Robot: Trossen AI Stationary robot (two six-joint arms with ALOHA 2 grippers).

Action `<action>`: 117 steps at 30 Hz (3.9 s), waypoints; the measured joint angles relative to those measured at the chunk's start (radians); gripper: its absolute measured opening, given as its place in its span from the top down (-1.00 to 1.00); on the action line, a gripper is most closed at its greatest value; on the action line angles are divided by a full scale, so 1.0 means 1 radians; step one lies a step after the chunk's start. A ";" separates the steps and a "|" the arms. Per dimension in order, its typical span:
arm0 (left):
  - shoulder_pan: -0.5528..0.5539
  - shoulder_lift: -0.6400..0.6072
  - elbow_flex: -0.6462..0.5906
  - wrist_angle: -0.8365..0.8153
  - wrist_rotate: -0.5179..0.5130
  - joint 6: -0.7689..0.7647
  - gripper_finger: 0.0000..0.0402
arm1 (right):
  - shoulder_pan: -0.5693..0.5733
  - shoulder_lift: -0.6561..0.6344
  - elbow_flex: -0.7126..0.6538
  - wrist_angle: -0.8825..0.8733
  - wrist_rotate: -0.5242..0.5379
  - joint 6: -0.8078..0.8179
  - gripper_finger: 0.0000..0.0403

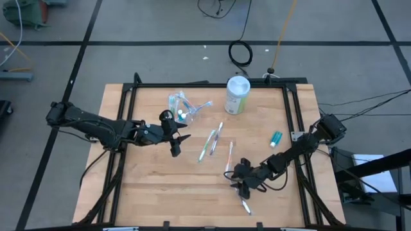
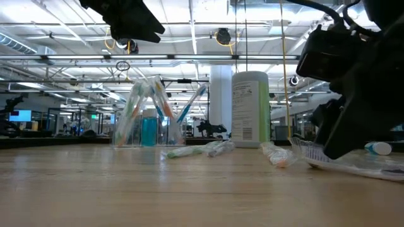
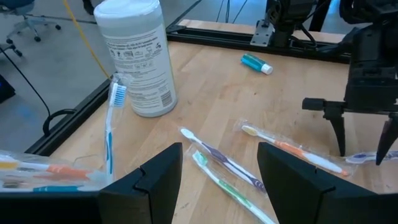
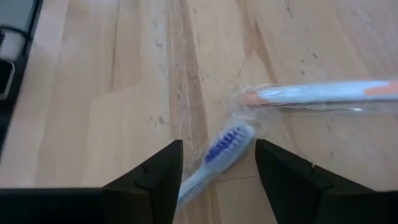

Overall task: Pick & Place toothbrushing station
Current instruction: Put the purple toothbrush into the transparent organizer

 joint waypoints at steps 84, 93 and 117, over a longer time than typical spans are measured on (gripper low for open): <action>0.011 0.002 0.001 0.156 -0.056 0.331 -0.08 | -0.674 -0.148 -0.001 1.098 -0.260 -1.034 0.88; 0.137 0.216 0.000 0.595 0.115 0.354 -0.07 | -0.672 -0.151 -0.001 1.105 -0.260 -0.991 0.87; 0.293 0.308 0.000 0.770 0.491 0.338 0.94 | -0.671 -0.151 -0.001 1.041 -0.261 -0.981 0.85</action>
